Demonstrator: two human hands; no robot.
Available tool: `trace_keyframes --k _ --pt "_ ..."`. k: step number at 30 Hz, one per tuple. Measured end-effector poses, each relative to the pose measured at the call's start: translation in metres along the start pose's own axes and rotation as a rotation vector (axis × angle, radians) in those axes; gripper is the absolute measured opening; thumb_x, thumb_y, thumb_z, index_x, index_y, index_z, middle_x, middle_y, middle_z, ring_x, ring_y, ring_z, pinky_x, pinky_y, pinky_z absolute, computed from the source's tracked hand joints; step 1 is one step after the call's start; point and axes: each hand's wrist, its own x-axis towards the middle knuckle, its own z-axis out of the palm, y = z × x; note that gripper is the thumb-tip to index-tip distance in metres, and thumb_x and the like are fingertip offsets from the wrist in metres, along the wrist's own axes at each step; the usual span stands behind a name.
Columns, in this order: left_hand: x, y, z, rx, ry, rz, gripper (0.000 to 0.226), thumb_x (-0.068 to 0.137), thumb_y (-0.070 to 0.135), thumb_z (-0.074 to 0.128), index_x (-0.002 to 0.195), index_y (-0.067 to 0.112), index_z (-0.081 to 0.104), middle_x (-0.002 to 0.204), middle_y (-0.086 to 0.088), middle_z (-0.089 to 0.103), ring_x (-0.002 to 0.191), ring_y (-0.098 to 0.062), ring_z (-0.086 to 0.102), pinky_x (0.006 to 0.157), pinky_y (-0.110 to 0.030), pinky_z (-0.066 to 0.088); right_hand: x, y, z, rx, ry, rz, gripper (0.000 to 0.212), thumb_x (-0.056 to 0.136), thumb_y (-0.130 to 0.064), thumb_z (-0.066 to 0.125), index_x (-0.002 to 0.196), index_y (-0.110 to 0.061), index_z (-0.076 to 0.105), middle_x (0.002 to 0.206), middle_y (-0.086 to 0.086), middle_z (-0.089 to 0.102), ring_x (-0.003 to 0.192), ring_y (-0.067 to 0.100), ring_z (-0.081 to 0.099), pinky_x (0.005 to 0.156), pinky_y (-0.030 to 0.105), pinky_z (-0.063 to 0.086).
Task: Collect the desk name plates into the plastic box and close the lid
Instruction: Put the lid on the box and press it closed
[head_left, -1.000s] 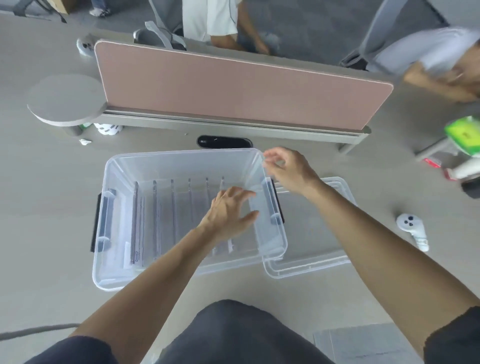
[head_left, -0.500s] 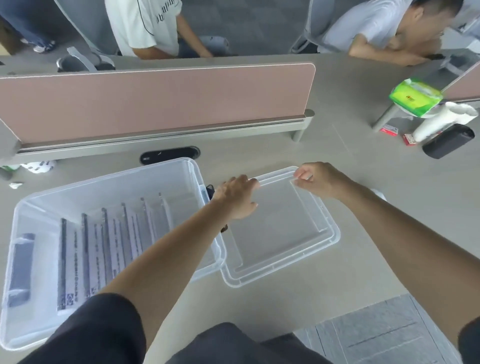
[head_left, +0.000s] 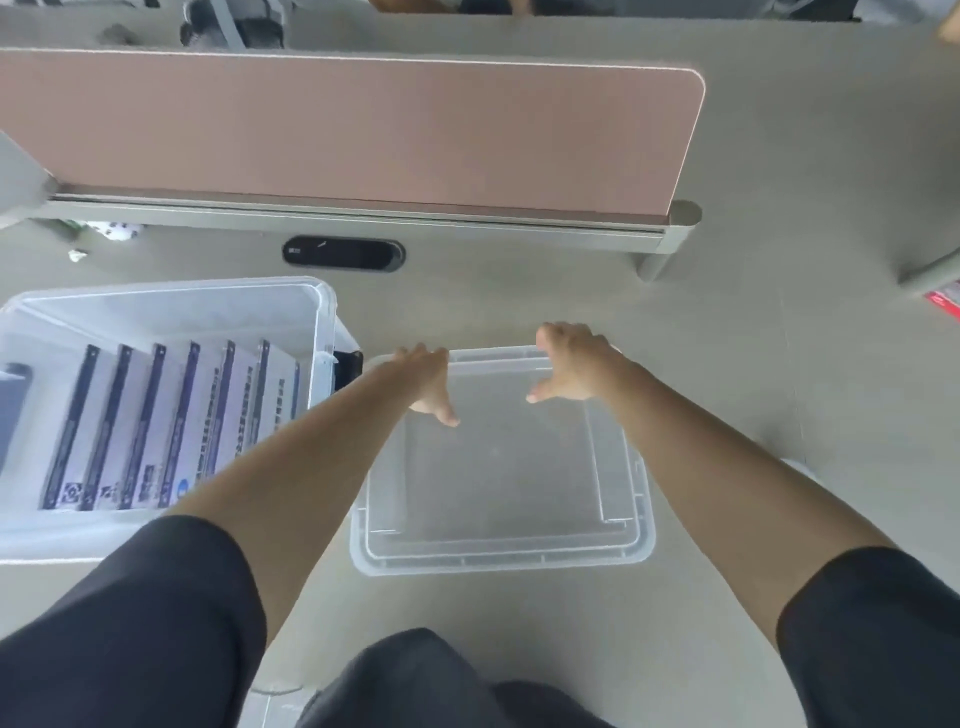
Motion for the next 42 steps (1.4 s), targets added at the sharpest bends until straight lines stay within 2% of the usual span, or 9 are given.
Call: trace_keyframes --k 5,8,11,17,21,25,29,32,42 --pt "0.033 0.001 -0.002 0.043 0.093 0.008 0.088 0.066 0.036 0.081 0.138 0.017 0.036 0.137 -0.007 0.036 0.124 -0.034 0.037 0.096 -0.045 0.043 0.028 0.011 0.002 -0.07 -0.028 -0.031 0.08 0.068 -0.06 0.079 0.117 -0.011 0.04 0.116 0.009 0.047 0.112 0.033 0.048 0.093 0.044 0.038" --pt "0.044 0.005 0.008 0.118 0.116 -0.02 0.098 0.057 0.042 0.086 0.137 0.018 0.034 0.137 -0.006 0.034 0.123 -0.031 0.036 0.098 -0.041 0.038 0.041 0.015 0.009 -0.092 -0.036 -0.027 0.089 0.061 -0.064 0.081 0.118 -0.011 0.037 0.11 0.006 0.043 0.111 0.032 0.048 0.092 0.045 0.038" --pt "0.055 0.009 0.022 0.195 0.167 -0.074 0.102 0.051 0.049 0.087 0.131 0.017 0.033 0.128 -0.004 0.039 0.114 -0.028 0.042 0.092 -0.038 0.036 0.052 0.017 0.022 -0.171 -0.01 -0.023 0.1 0.057 -0.065 0.082 0.126 -0.011 0.034 0.117 0.008 0.046 0.113 0.034 0.048 0.094 0.047 0.04" --pt "0.063 0.007 0.02 0.226 0.177 -0.045 0.099 0.044 0.055 0.088 0.121 0.015 0.04 0.115 -0.003 0.049 0.107 -0.025 0.047 0.089 -0.038 0.036 0.056 0.015 0.033 -0.226 0.012 -0.037 0.096 0.06 -0.06 0.084 0.126 -0.01 0.033 0.117 0.01 0.05 0.111 0.034 0.05 0.09 0.044 0.038" --pt "0.06 0.009 0.019 0.112 0.133 0.005 0.095 0.047 0.044 0.092 0.12 0.013 0.041 0.115 -0.006 0.048 0.108 -0.027 0.048 0.089 -0.037 0.045 0.05 0.018 0.031 -0.186 -0.037 -0.009 0.083 0.063 -0.059 0.082 0.124 -0.016 0.045 0.119 0.009 0.046 0.109 0.033 0.049 0.09 0.041 0.037" --pt "0.049 0.009 0.011 0.132 0.143 0.037 0.082 0.053 0.049 0.088 0.117 0.014 0.051 0.115 -0.006 0.045 0.107 -0.029 0.045 0.09 -0.036 0.044 0.037 0.022 0.024 -0.199 -0.044 -0.003 0.076 0.067 -0.063 0.077 0.119 -0.014 0.051 0.118 0.008 0.047 0.108 0.031 0.05 0.088 0.039 0.037" --pt "0.029 0.009 0.005 0.139 0.218 0.068 0.084 0.056 0.052 0.086 0.124 0.017 0.05 0.121 -0.005 0.044 0.112 -0.028 0.043 0.094 -0.038 0.043 0.014 0.022 0.004 -0.102 -0.069 0.021 0.066 0.068 -0.057 0.081 0.099 -0.014 0.04 0.103 0.005 0.057 0.092 0.028 0.054 0.076 0.035 0.039" --pt "0.009 0.01 -0.006 0.143 0.292 0.082 0.085 0.06 0.053 0.083 0.129 0.021 0.045 0.123 -0.003 0.048 0.114 -0.027 0.047 0.095 -0.041 0.044 -0.012 0.017 -0.015 -0.053 -0.05 0.057 0.067 0.069 -0.054 0.081 0.099 -0.013 0.037 0.092 0.003 0.051 0.083 0.028 0.052 0.071 0.033 0.039" --pt "-0.081 0.023 -0.032 0.116 0.665 0.271 0.073 0.068 0.051 0.078 0.126 0.021 0.044 0.114 -0.003 0.057 0.106 -0.026 0.053 0.09 -0.039 0.04 -0.13 -0.006 -0.059 -0.124 0.213 0.239 0.051 0.074 -0.053 0.076 0.092 -0.017 0.044 0.103 0.004 0.059 0.087 0.026 0.052 0.073 0.032 0.039"
